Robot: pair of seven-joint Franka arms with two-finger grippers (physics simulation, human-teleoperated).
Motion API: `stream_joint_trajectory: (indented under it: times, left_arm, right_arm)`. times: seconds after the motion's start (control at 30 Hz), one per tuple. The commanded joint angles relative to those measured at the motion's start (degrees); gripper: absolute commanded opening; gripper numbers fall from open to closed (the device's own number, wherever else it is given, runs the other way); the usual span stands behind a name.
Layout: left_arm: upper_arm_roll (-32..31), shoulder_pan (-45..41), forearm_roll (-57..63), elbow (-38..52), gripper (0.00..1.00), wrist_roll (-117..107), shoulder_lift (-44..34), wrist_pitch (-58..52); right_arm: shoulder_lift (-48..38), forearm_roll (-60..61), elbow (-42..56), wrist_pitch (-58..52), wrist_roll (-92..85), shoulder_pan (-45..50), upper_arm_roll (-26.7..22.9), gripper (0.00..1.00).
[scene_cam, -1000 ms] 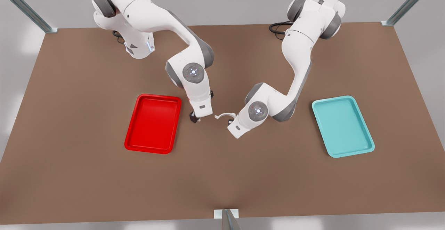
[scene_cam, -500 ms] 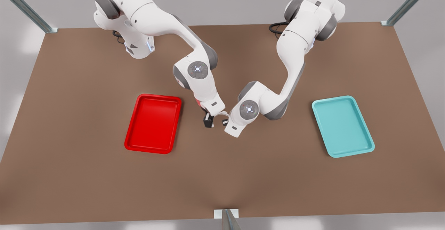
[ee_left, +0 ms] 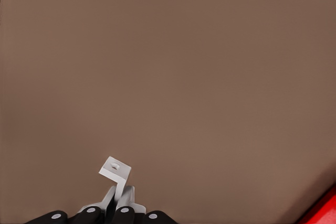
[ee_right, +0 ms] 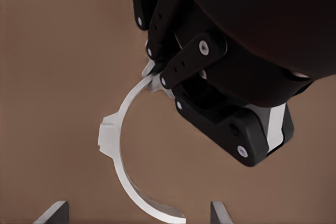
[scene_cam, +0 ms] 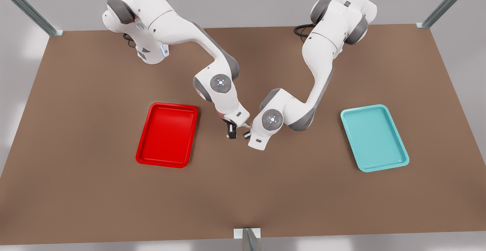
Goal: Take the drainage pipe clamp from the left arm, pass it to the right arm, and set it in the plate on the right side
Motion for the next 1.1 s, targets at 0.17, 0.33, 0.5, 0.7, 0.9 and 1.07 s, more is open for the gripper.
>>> stream_joint_trajectory:
  times: [0.17, 0.33, 0.5, 0.7, 0.9, 1.07]
  left_arm:
    - [0.0, -0.1, -0.1, 0.0, 0.21, -7.5, -0.1, -0.1]
    - [-0.1, -0.2, -0.1, 0.2, 0.21, -8.2, -0.1, -0.2]
    - [-0.1, -0.4, -0.1, 0.1, 0.21, -8.3, -0.1, -0.2]
    - [-0.1, -0.5, -0.1, 0.1, 0.21, -8.6, -0.1, -0.1]
    - [-0.1, -0.6, -0.2, 0.6, 0.21, -9.3, -0.2, -0.2]
    - [-0.1, -0.6, -0.2, 0.6, 0.21, -9.5, -0.2, -0.2]
  right_arm:
    - [1.7, -0.1, 0.6, 0.2, -9.5, 0.3, 0.0, 1.0]
    - [3.0, -0.1, 0.8, 0.6, -9.5, 0.7, 0.0, 1.0]
    - [3.4, 0.0, 0.8, 0.7, -9.5, 0.6, 0.0, 1.0]
    - [3.8, 0.0, 0.9, 0.7, -9.5, 0.4, 0.1, 0.96]
    - [5.1, 0.0, 1.6, 1.8, -9.3, 0.3, 0.0, 0.96]
    - [5.1, 0.0, 2.1, 1.8, -9.3, 0.3, 0.1, 0.78]
